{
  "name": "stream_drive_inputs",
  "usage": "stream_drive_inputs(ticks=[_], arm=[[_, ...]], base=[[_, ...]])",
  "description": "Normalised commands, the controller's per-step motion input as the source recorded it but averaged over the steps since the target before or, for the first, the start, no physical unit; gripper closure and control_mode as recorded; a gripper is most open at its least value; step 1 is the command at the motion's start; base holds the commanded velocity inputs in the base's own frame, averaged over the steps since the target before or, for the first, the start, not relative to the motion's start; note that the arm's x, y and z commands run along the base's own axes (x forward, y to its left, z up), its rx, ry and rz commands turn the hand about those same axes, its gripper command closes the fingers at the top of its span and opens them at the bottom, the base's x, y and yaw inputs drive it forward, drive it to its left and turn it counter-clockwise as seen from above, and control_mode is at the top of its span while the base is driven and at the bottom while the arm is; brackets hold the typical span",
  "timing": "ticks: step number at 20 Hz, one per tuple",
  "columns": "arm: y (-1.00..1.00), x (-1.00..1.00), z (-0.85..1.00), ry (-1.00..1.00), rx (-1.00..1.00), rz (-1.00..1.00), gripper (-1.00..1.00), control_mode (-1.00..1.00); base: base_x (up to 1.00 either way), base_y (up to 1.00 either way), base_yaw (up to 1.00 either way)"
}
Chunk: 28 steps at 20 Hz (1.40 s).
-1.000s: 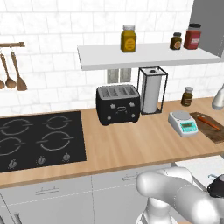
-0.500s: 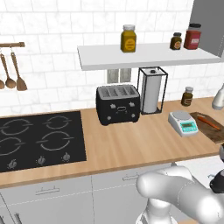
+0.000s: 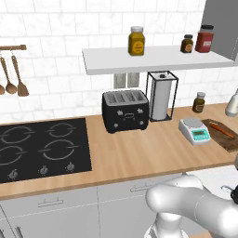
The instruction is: Place the appropriate cutting tool for cutting the carrot skin on the cutting board.
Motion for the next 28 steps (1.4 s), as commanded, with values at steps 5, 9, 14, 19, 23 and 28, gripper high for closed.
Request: stream_drive_inputs(ticks=[5, 9, 14, 19, 23, 28], arm=[[0.00, 0.31, -0.18, 0.00, 0.00, 0.04, -1.00, -1.00], [0.00, 0.14, -0.32, 0.00, 0.00, 0.06, -1.00, -1.00], [0.00, 0.10, -0.36, 0.00, 0.00, 0.06, -1.00, -1.00], [0.00, 0.08, -0.30, 0.00, 0.00, 0.05, -1.00, -1.00], [0.00, 0.03, -0.29, 0.00, 0.00, 0.05, -1.00, -1.00], [0.00, 0.07, -0.25, 0.00, 0.00, 0.06, -1.00, -1.00]], base=[[0.00, 0.00, 0.00], [0.00, 0.00, 0.00], [0.00, 0.00, 0.00], [0.00, 0.00, 0.00], [0.00, 0.00, 0.00], [0.00, 0.00, 0.00]])
